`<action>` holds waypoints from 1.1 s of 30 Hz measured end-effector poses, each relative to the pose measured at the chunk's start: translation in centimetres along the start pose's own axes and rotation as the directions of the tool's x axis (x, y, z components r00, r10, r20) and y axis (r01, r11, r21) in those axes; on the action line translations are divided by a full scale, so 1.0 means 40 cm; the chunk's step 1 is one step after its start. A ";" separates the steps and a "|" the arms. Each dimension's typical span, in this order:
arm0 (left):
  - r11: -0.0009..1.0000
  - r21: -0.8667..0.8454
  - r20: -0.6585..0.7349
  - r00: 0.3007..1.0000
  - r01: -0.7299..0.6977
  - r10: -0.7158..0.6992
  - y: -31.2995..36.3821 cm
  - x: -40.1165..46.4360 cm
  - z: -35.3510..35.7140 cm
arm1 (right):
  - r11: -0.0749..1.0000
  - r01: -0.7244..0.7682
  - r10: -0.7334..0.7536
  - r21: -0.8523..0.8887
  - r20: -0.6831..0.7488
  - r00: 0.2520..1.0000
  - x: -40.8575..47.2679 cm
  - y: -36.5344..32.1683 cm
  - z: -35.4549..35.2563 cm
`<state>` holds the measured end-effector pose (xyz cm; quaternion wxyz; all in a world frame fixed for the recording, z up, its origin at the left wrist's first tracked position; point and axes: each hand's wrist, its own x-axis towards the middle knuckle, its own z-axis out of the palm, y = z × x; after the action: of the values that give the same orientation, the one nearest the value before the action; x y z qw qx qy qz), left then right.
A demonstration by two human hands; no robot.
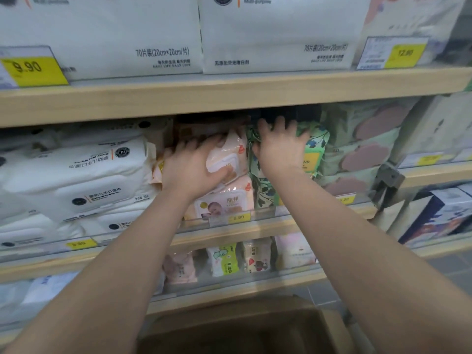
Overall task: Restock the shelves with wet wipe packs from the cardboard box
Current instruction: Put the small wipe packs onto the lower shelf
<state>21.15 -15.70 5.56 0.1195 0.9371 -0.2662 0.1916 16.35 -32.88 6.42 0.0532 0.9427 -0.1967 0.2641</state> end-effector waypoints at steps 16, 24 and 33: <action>0.982 -0.092 0.006 0.986 -0.163 0.164 -0.008 -0.010 -0.035 | 0.835 0.388 -0.383 0.391 -0.096 0.919 -0.080 0.092 -0.050; 0.985 0.054 -0.349 0.928 0.161 -0.132 -0.227 -0.177 -0.128 | 0.788 0.577 -0.563 0.216 -0.129 0.817 -0.099 -0.172 -0.036; 0.976 0.089 -0.356 0.921 0.201 -0.157 -0.273 -0.179 -0.075 | 0.930 0.360 -0.348 0.067 -0.145 0.926 -0.060 -0.270 0.032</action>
<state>20.58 -2.39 3.90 0.1232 0.9146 -0.1416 0.3583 19.42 -22.43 4.11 0.0690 0.9448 -0.0069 0.3202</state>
